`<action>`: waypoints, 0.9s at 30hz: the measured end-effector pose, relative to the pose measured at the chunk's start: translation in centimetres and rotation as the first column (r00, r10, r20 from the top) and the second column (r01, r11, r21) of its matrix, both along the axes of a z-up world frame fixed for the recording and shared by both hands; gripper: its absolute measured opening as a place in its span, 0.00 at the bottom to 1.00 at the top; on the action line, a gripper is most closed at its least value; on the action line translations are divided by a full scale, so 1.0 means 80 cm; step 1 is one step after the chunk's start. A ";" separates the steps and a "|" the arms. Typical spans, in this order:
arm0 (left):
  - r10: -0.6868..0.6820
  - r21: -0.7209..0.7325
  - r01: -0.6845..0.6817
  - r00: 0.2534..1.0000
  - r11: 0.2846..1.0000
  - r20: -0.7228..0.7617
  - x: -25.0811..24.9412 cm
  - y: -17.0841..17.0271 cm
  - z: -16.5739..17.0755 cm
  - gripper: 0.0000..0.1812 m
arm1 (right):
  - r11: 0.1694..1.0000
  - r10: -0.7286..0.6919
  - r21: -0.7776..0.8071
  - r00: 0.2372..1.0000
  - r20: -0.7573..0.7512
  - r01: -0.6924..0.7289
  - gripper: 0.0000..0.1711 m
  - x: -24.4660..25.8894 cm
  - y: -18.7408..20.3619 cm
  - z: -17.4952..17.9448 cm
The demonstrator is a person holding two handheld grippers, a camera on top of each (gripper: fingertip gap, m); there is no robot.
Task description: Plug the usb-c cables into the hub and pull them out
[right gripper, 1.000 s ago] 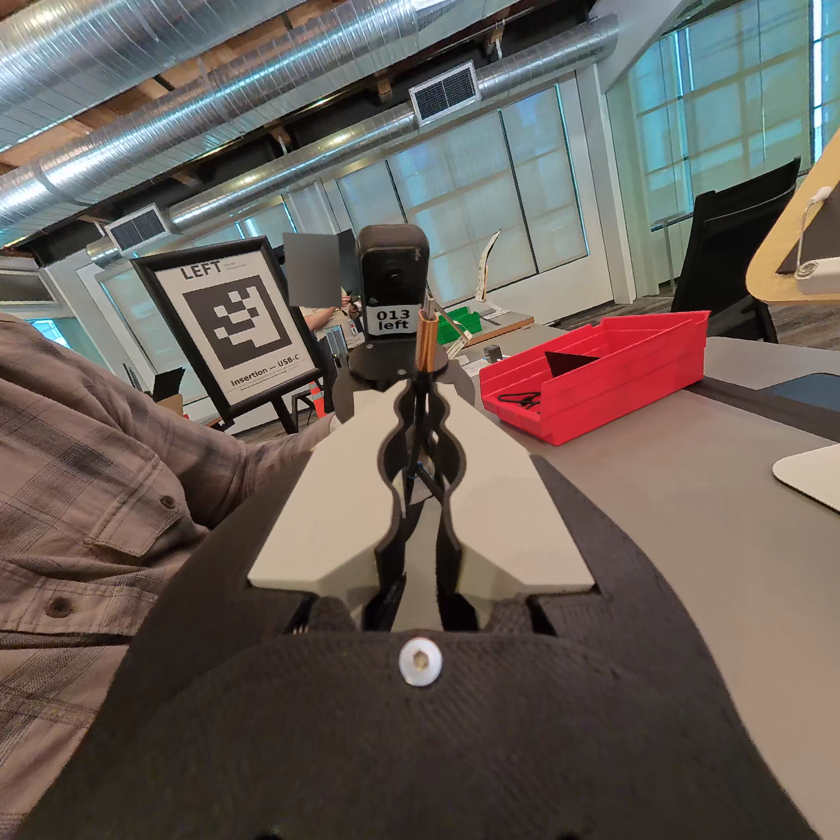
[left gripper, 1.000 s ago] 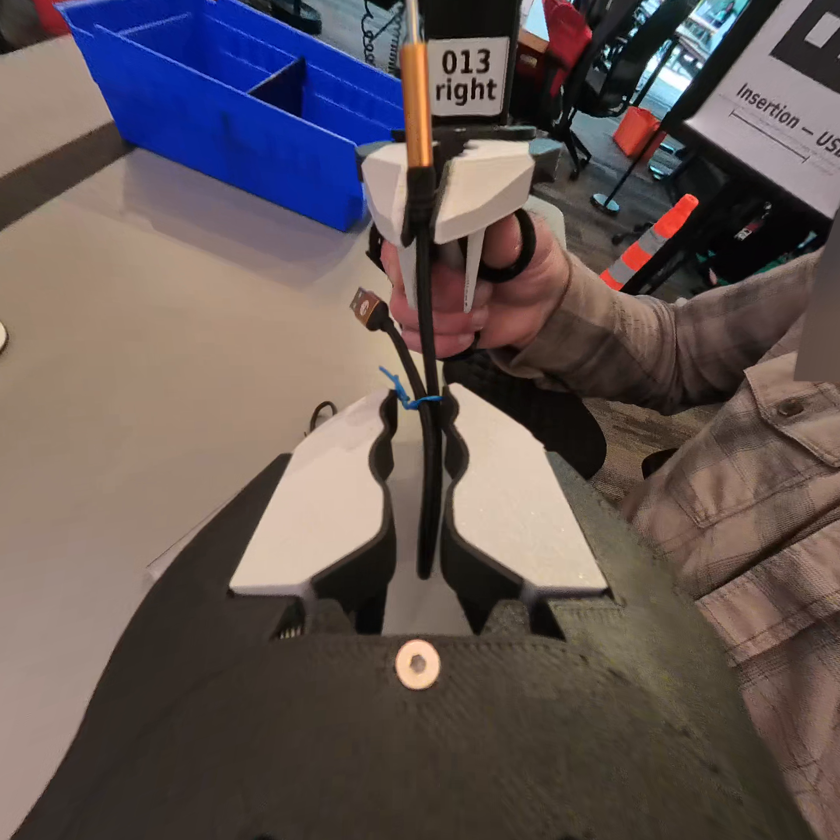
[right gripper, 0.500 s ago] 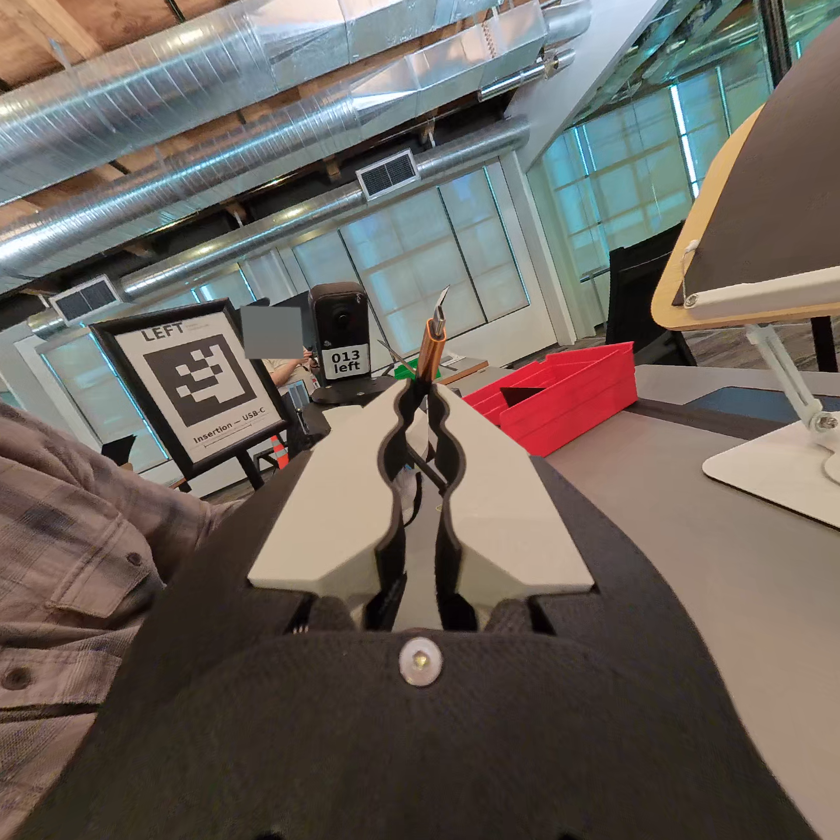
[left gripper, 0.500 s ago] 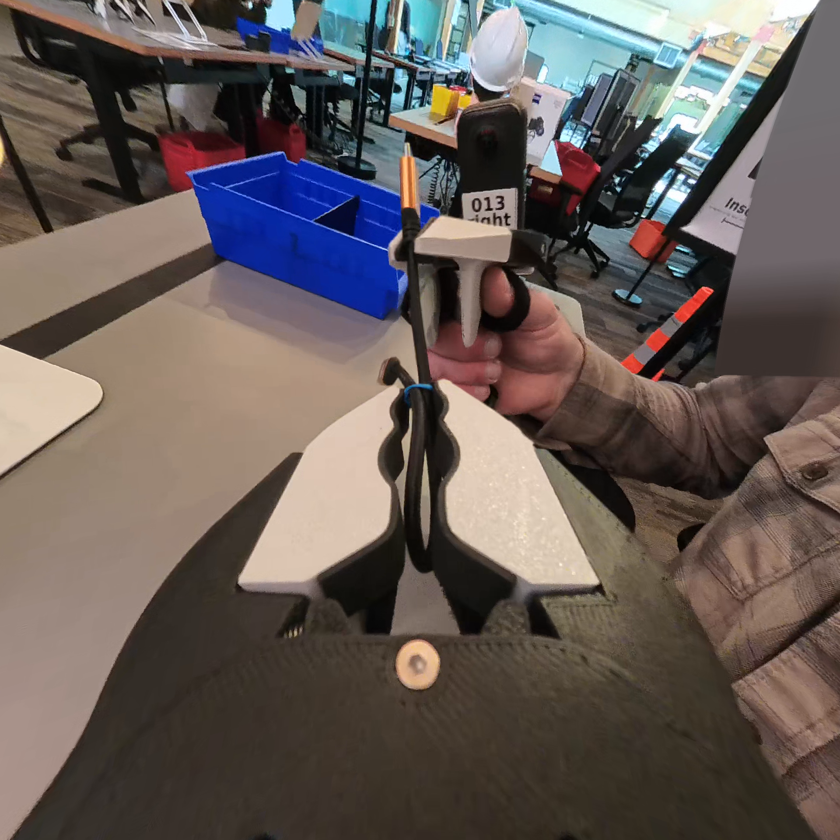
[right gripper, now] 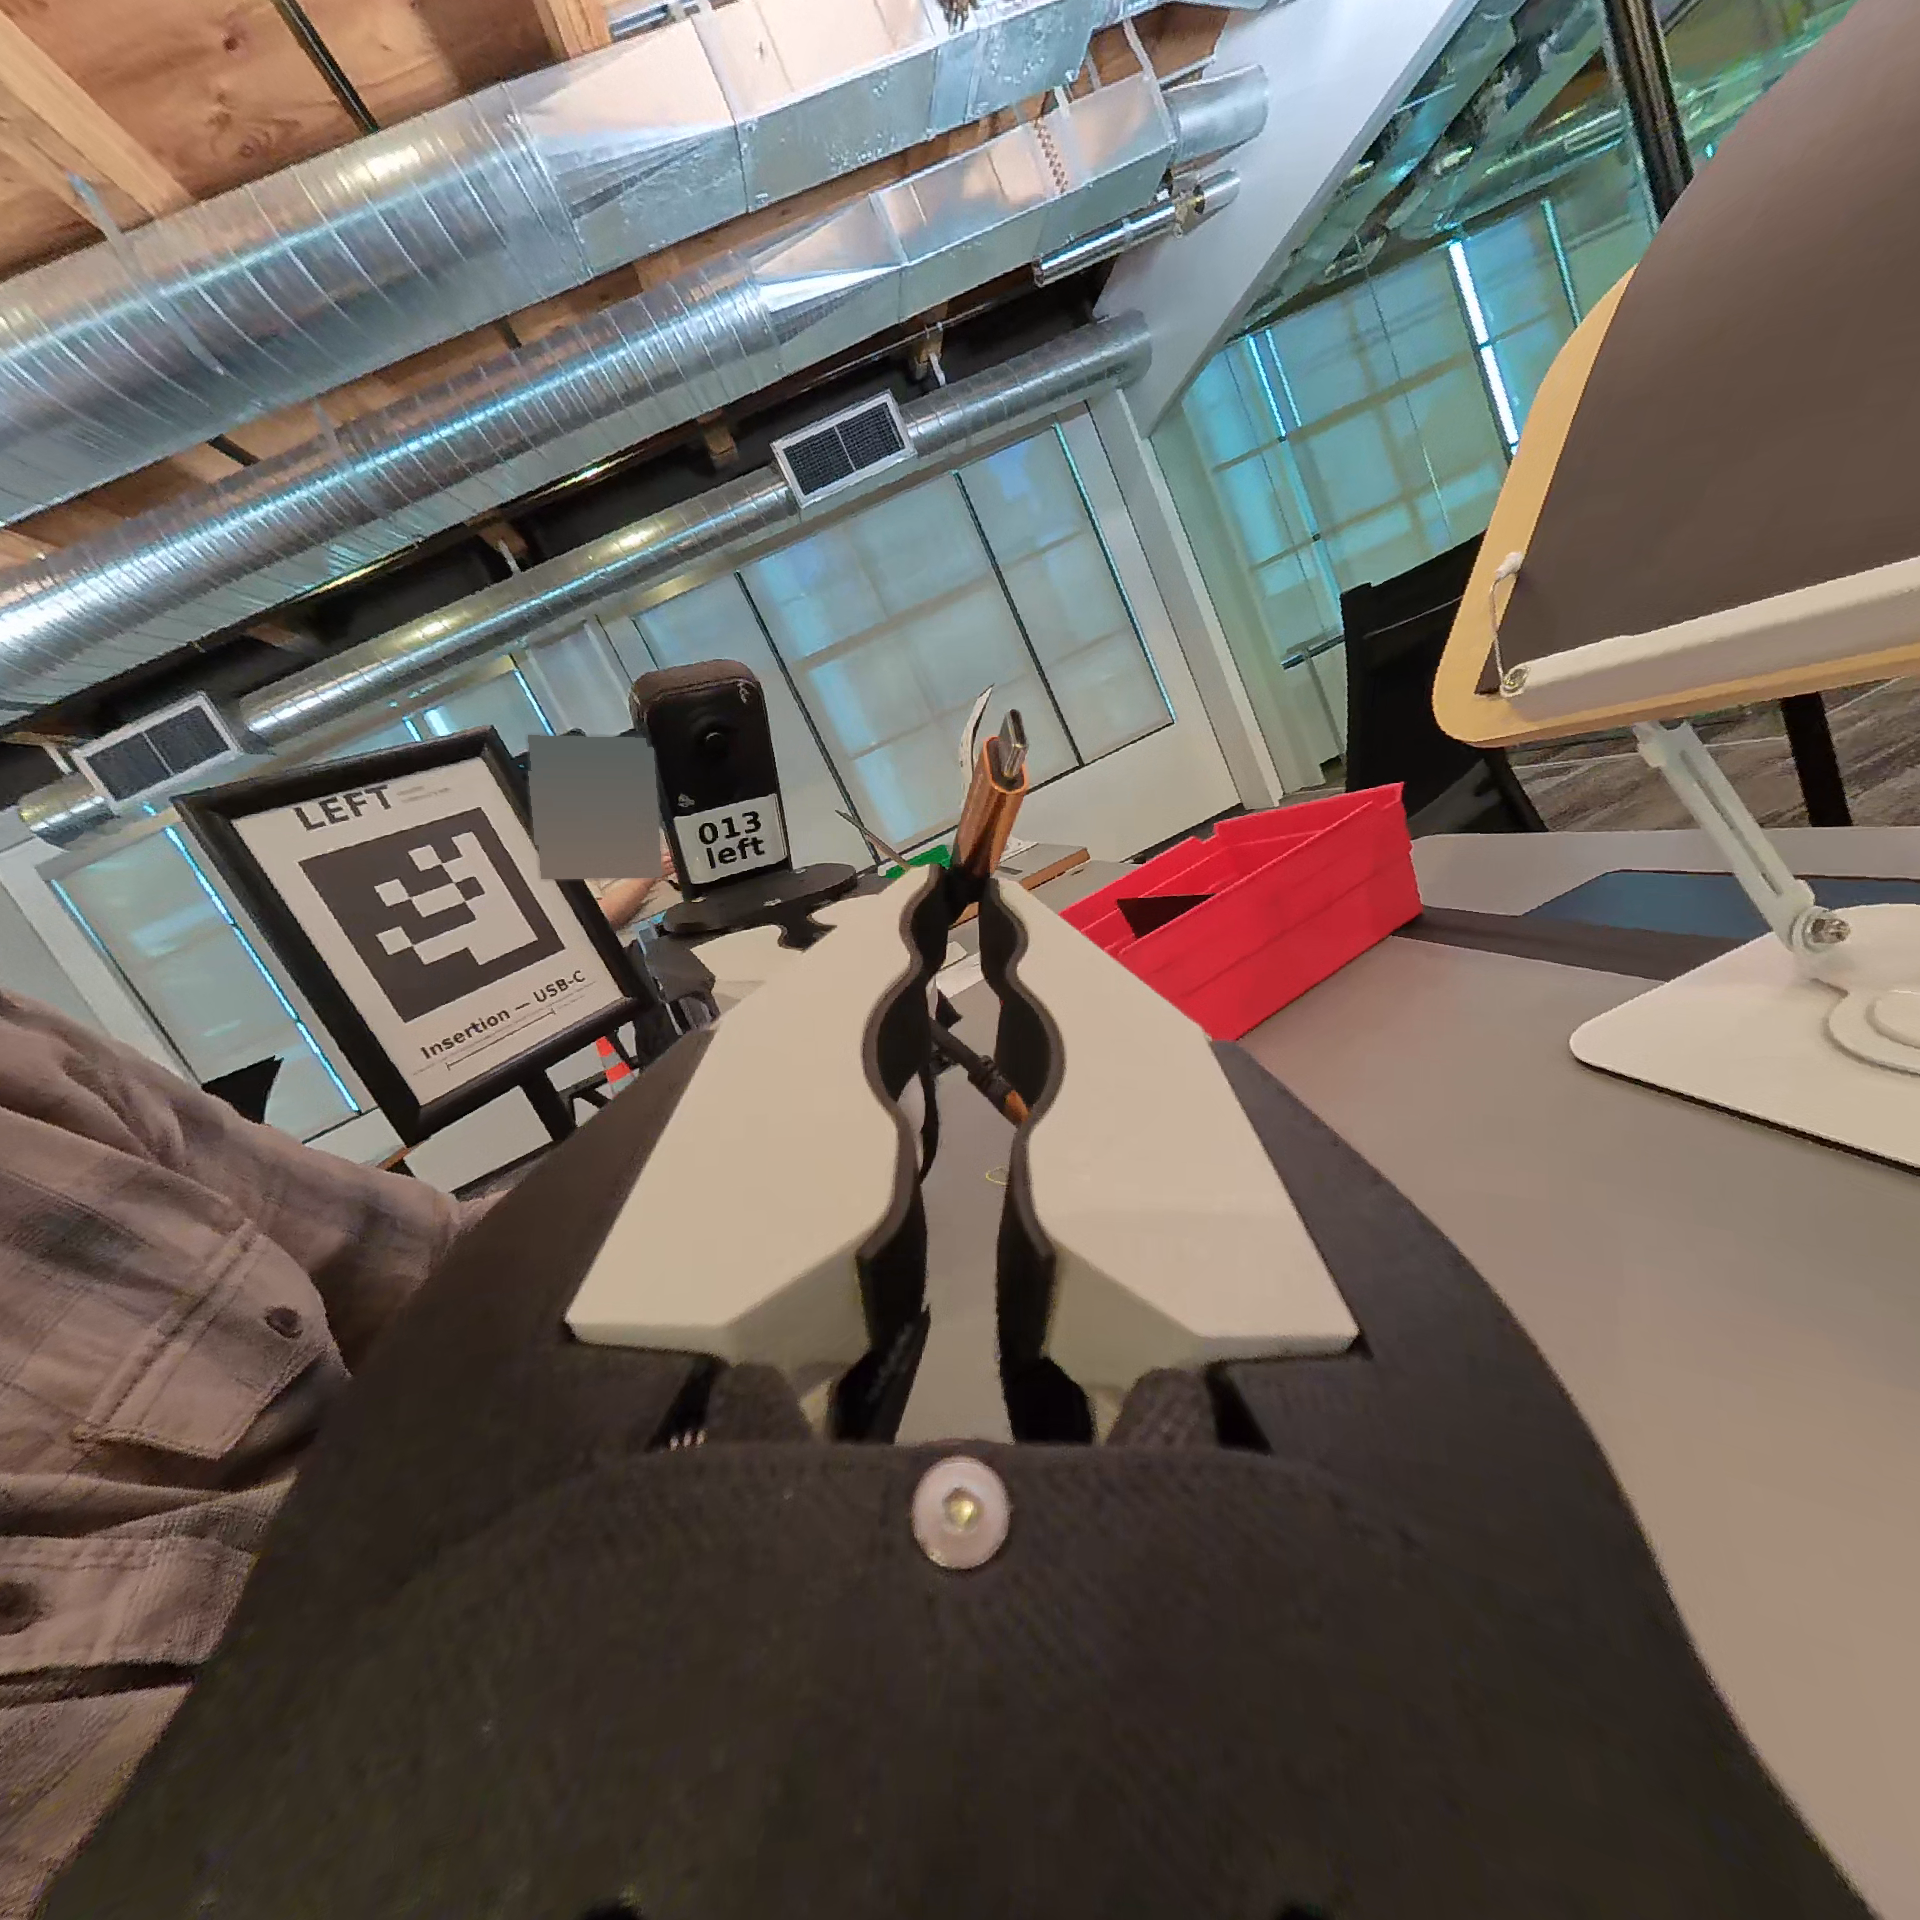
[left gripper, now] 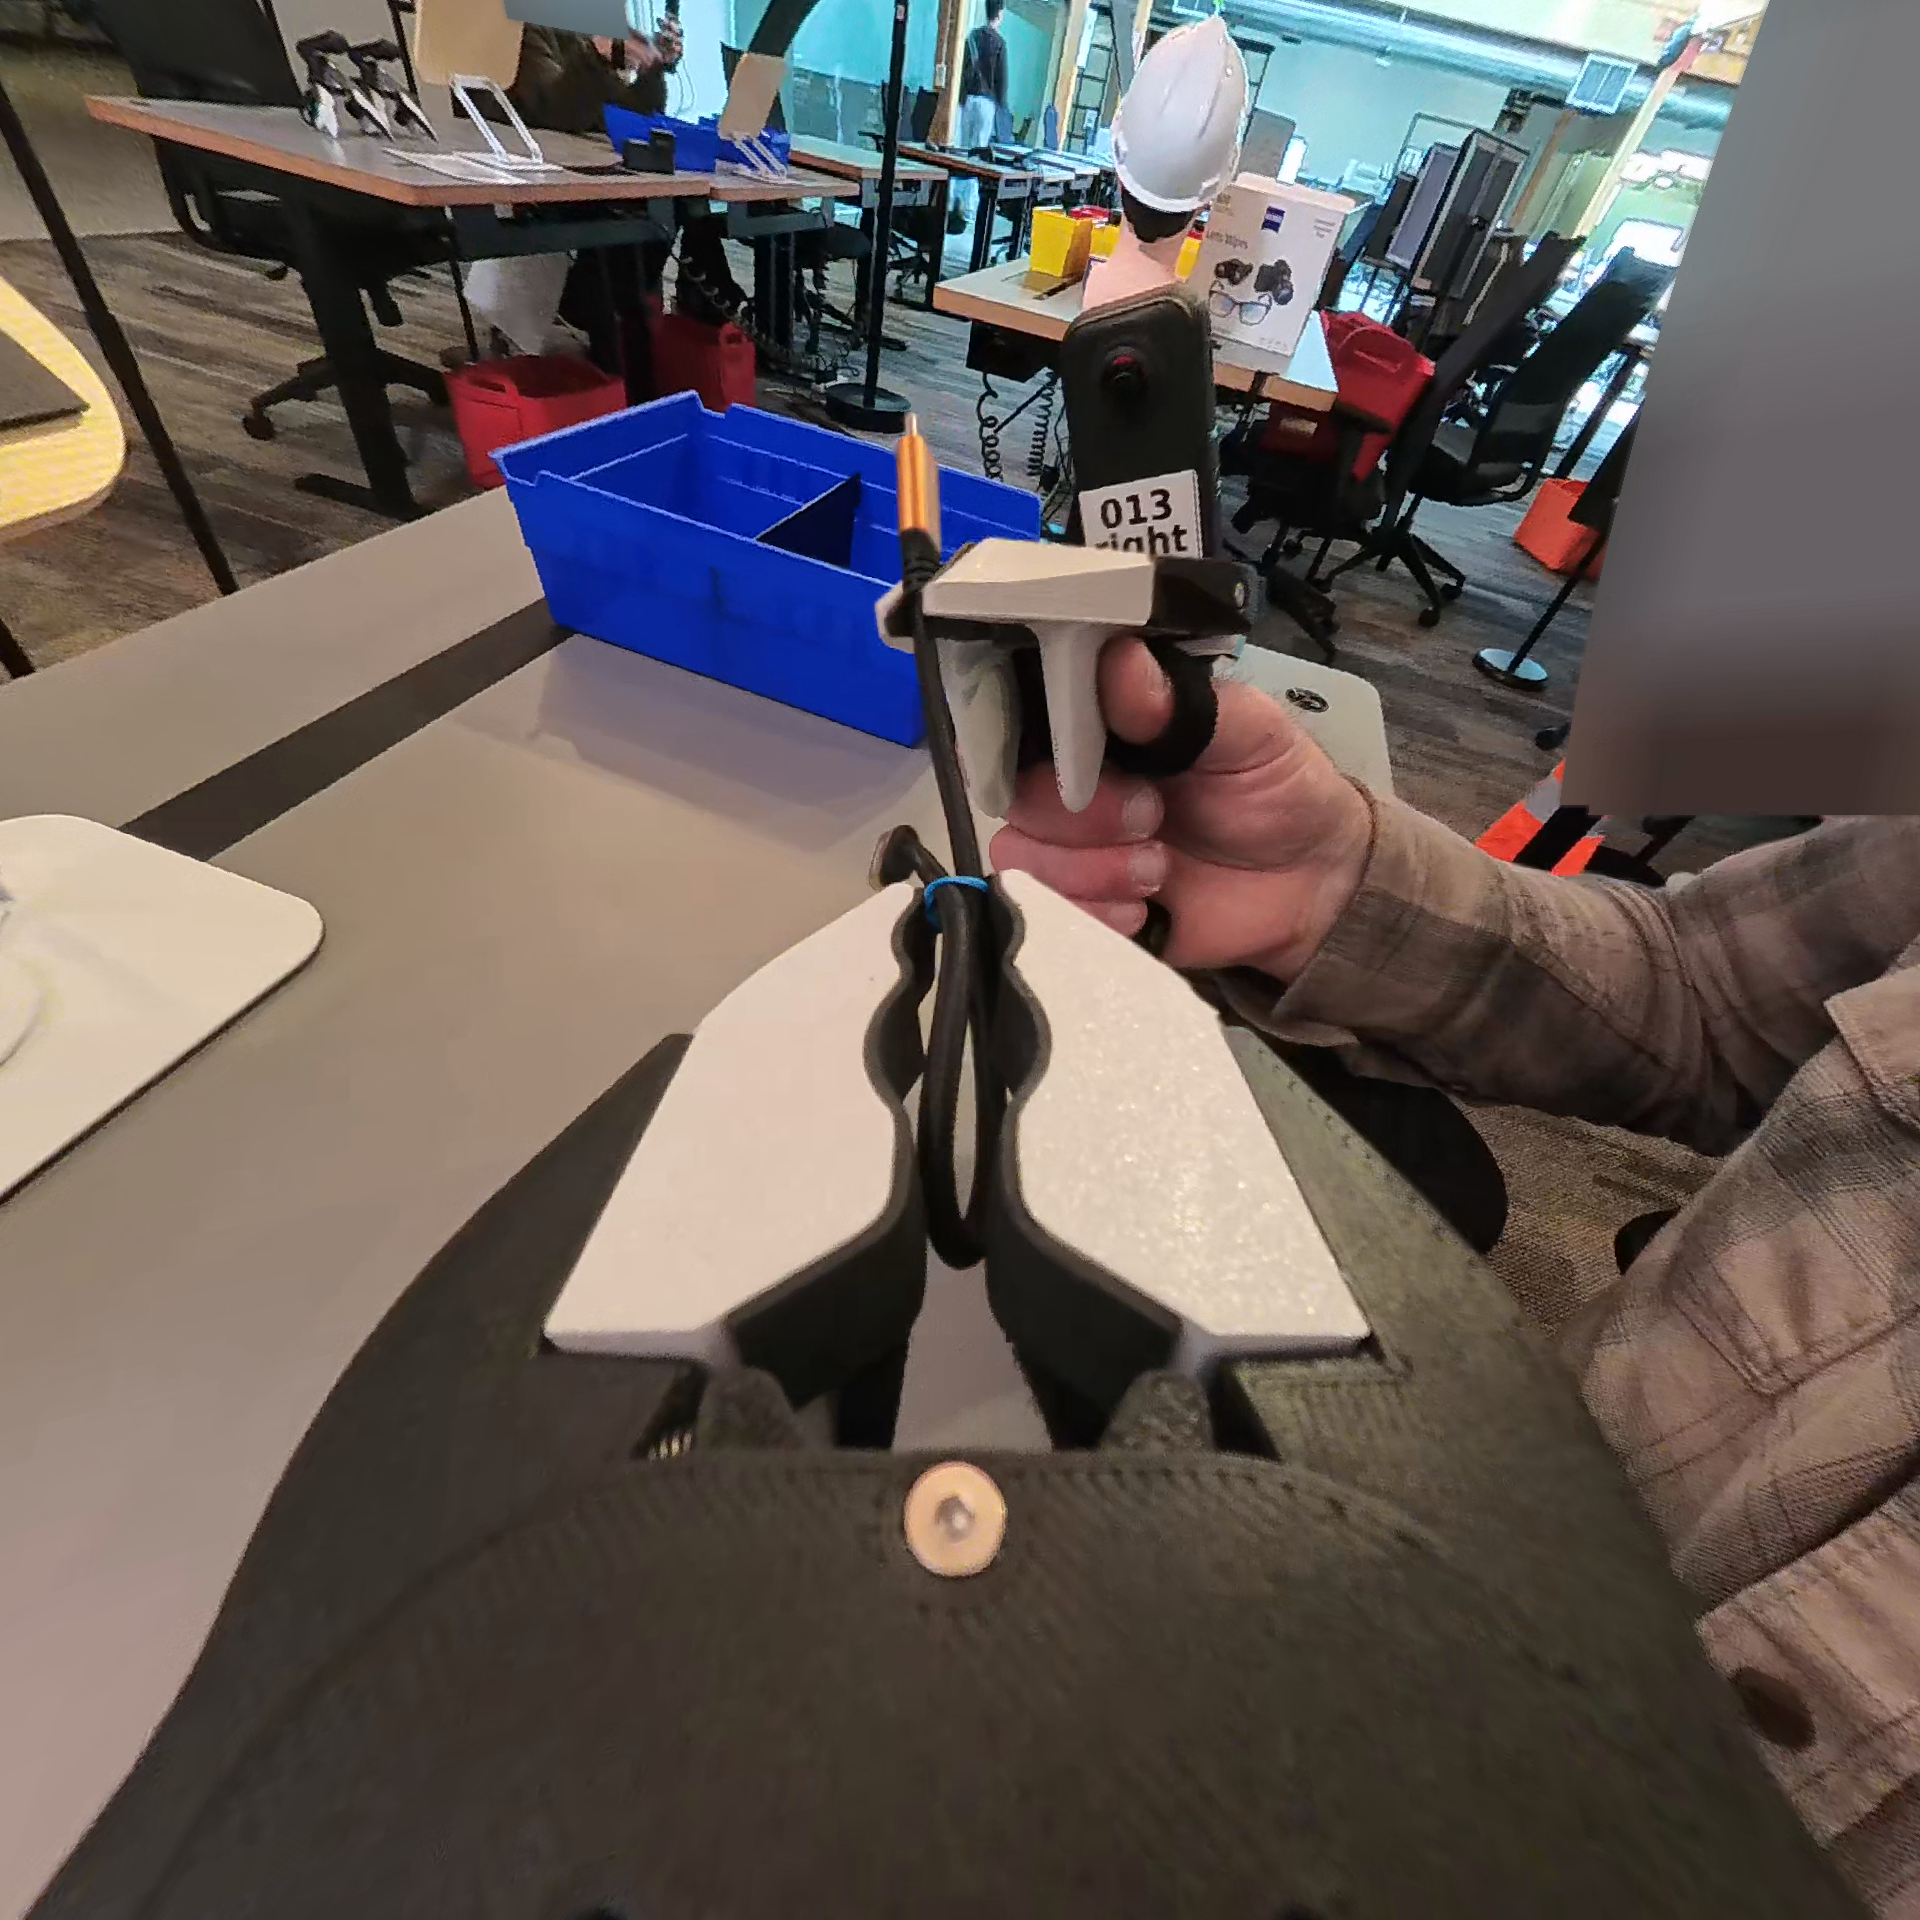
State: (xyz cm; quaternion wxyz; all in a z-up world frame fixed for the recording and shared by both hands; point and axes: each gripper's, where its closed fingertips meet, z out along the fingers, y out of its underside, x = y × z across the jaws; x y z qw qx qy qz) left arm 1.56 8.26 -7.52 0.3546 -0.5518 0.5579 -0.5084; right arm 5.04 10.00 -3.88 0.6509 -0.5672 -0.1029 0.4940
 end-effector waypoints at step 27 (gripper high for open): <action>0.328 0.658 -0.366 0.926 0.658 0.188 0.017 -0.009 -0.006 0.06 | 0.968 0.229 -0.030 0.931 -0.283 -0.248 0.00 -0.050 -0.007 0.007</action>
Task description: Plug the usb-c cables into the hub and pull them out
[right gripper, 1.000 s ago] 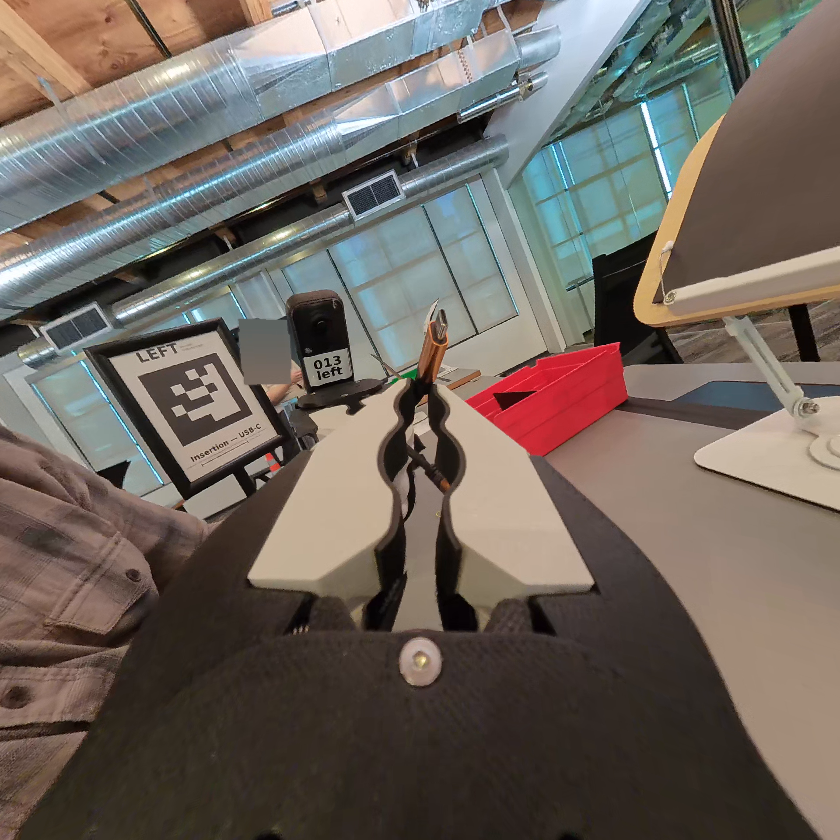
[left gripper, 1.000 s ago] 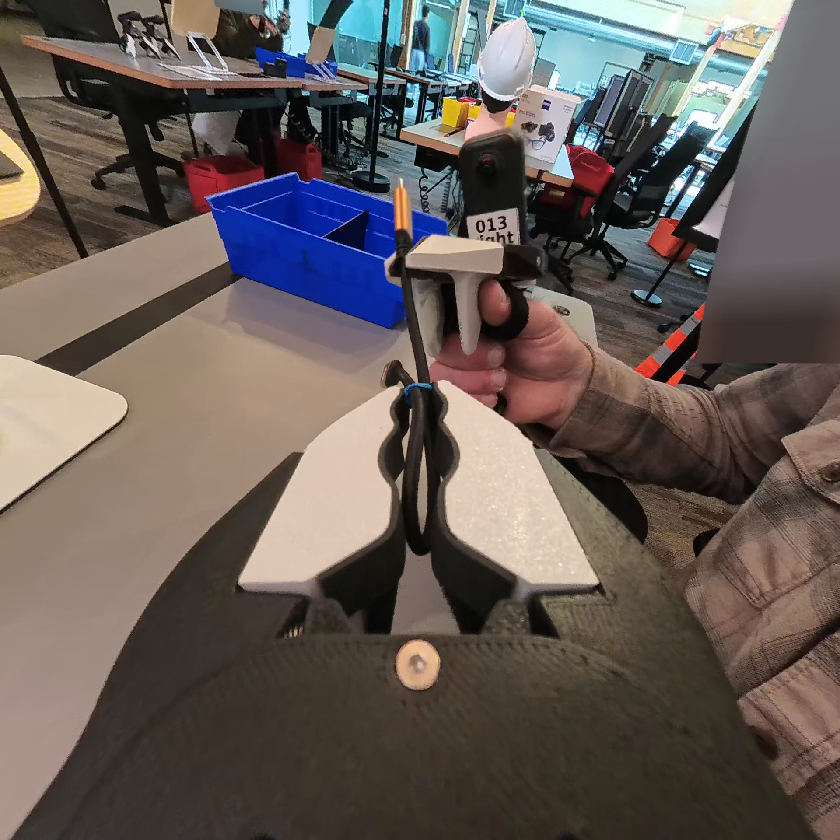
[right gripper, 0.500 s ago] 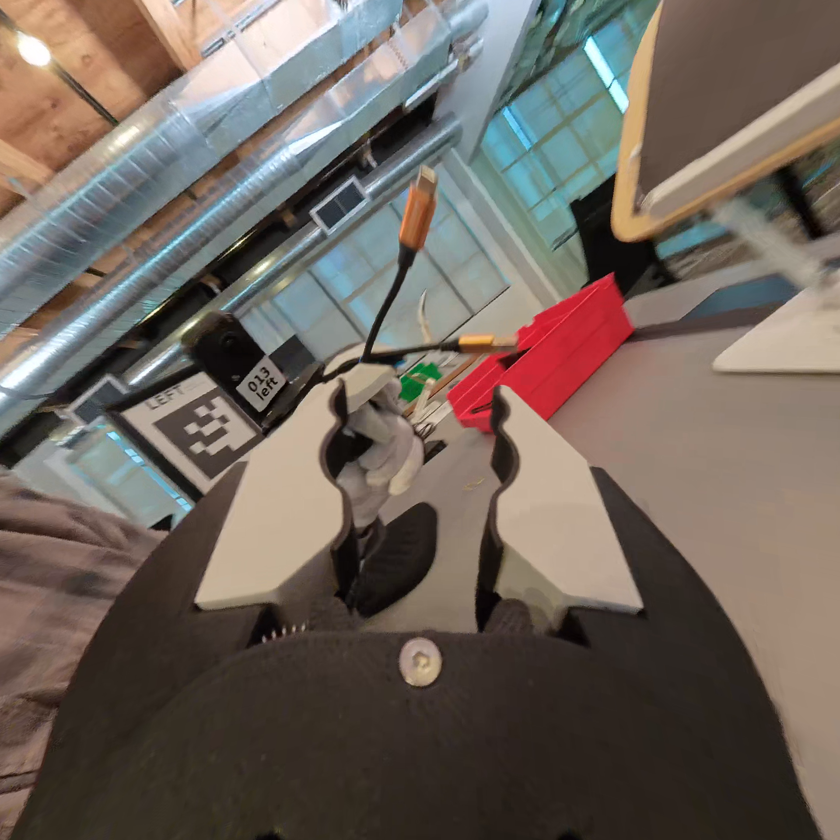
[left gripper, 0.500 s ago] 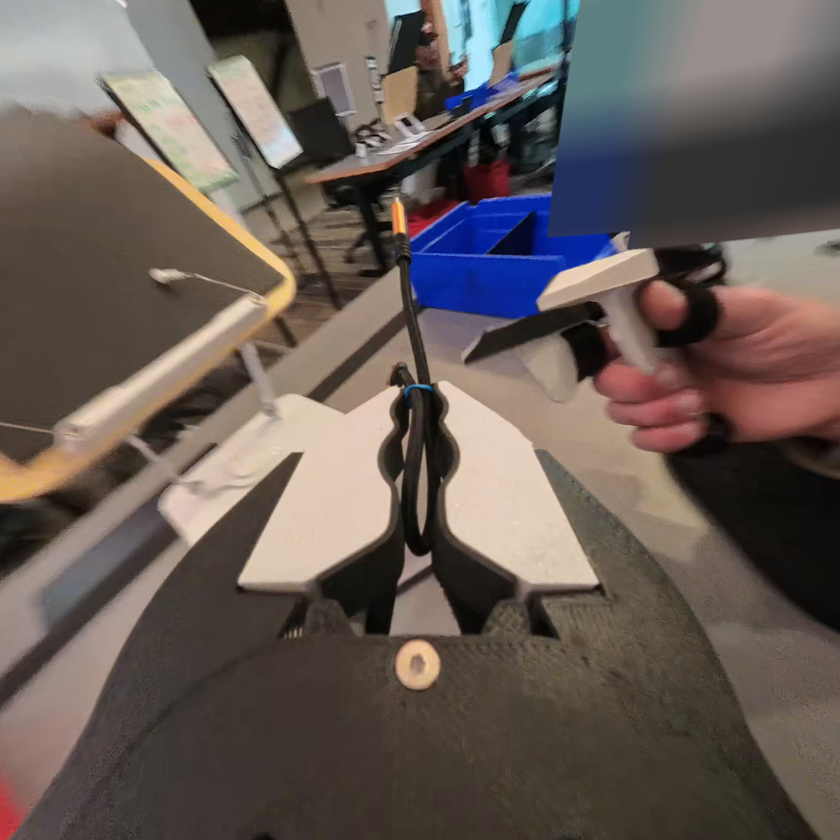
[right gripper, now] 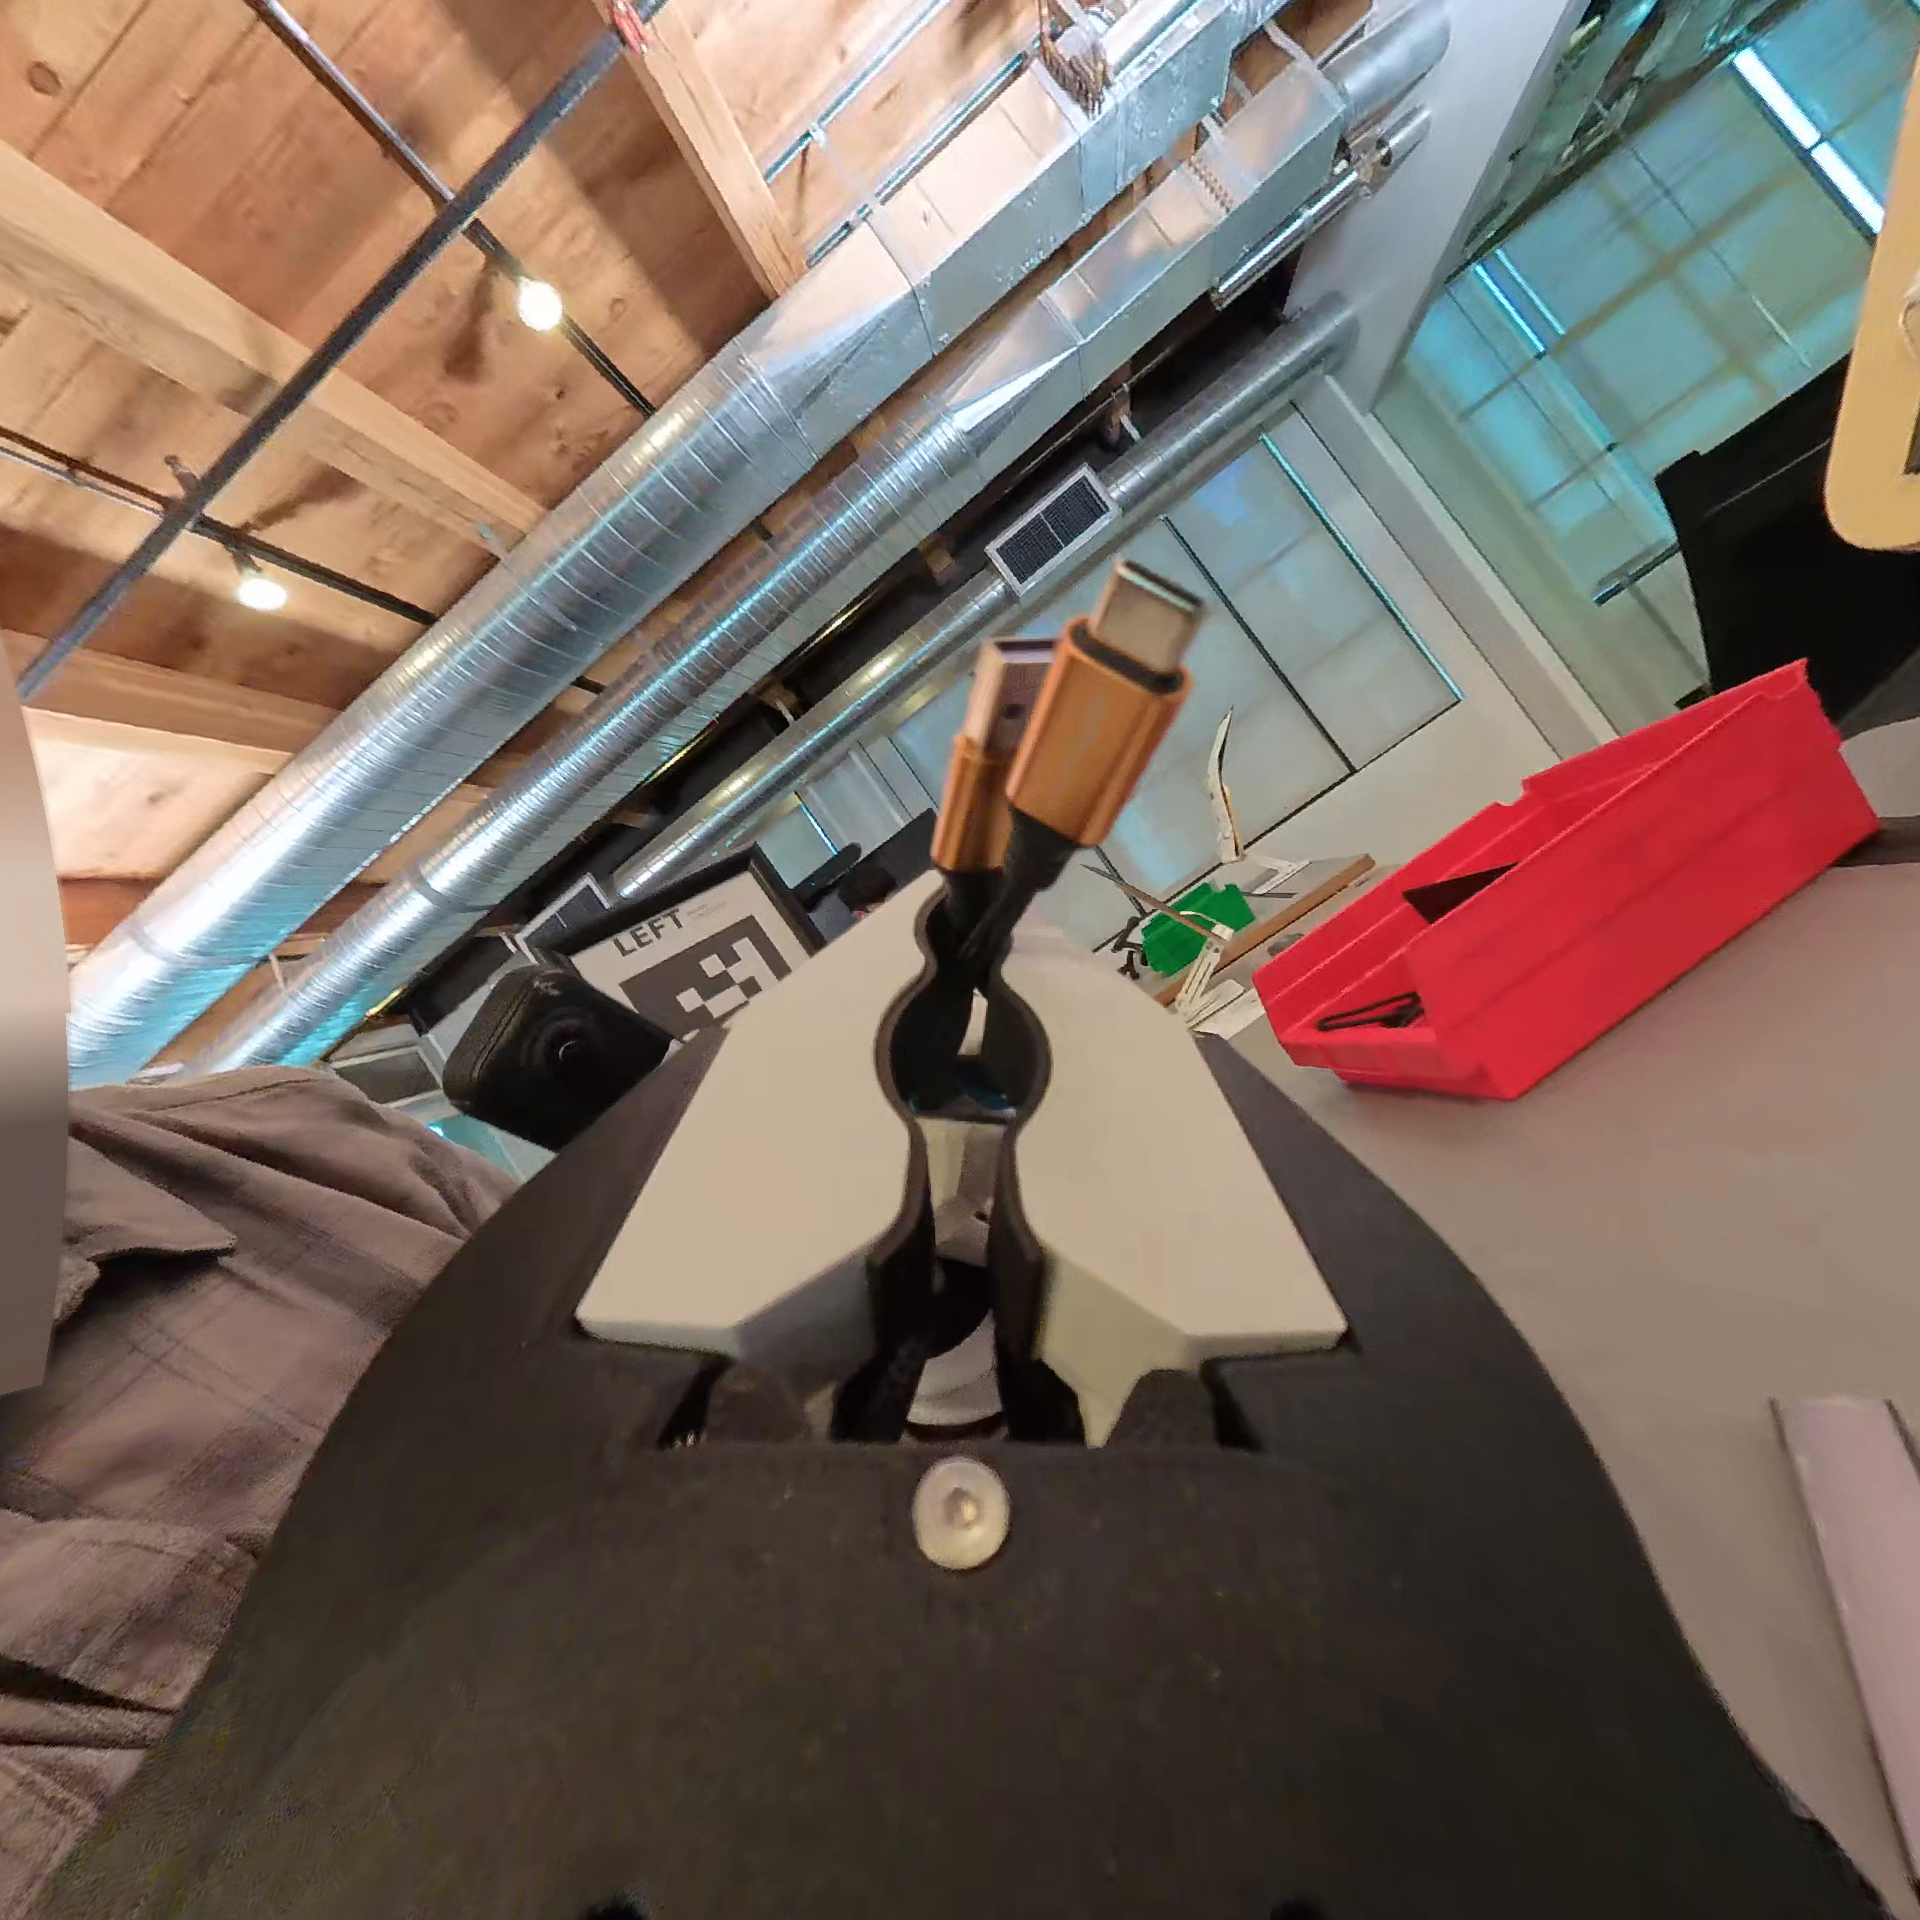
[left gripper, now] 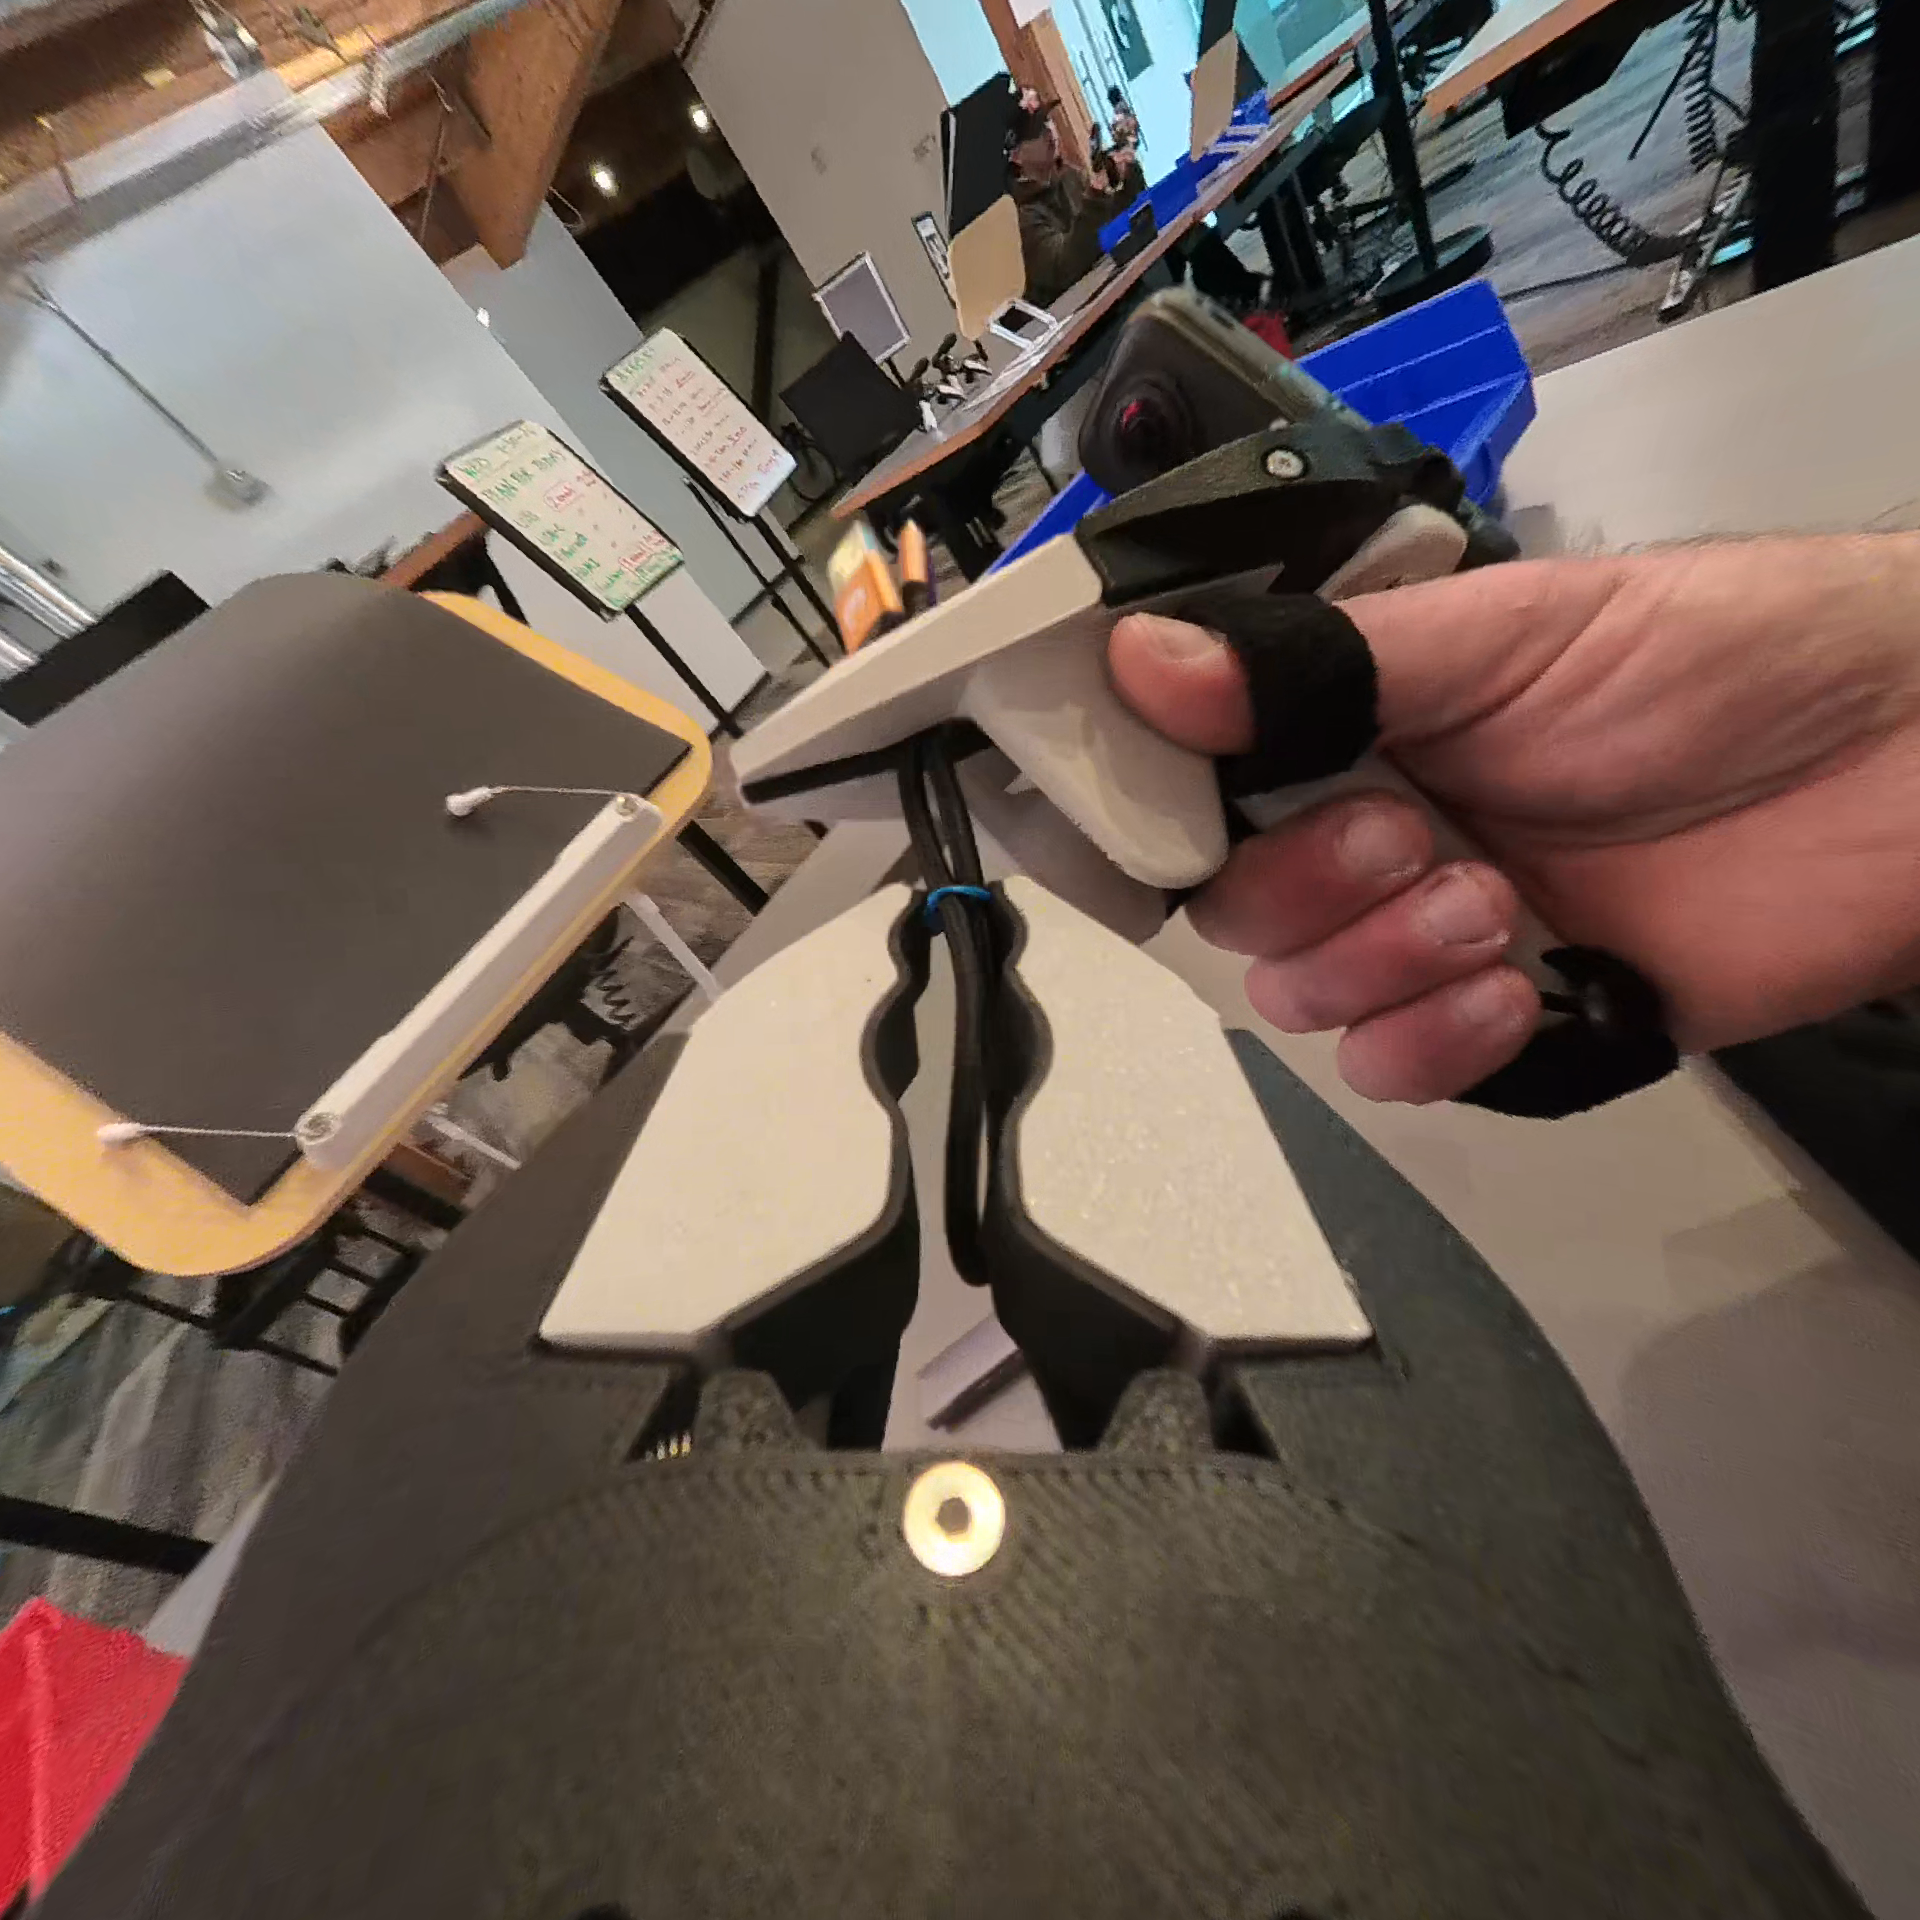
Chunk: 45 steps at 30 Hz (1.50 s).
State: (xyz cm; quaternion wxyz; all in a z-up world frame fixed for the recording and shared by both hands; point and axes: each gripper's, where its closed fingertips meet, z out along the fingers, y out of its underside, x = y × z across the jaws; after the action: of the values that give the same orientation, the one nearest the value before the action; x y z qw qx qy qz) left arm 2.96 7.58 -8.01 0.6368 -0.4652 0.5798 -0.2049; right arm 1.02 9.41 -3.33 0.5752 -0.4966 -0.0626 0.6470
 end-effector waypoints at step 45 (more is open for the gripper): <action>-0.672 -0.799 0.376 0.739 0.470 -0.048 -0.021 -0.025 -0.044 0.05 | 0.916 0.359 -0.146 0.600 0.715 -0.374 0.00 -0.115 -0.038 -0.145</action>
State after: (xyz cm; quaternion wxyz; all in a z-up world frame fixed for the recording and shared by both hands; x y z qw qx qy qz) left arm 1.31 5.59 -11.54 0.1743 -0.5062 0.6628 -0.5236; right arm -8.18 6.38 -14.93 0.3617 -0.6832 -0.3925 0.4984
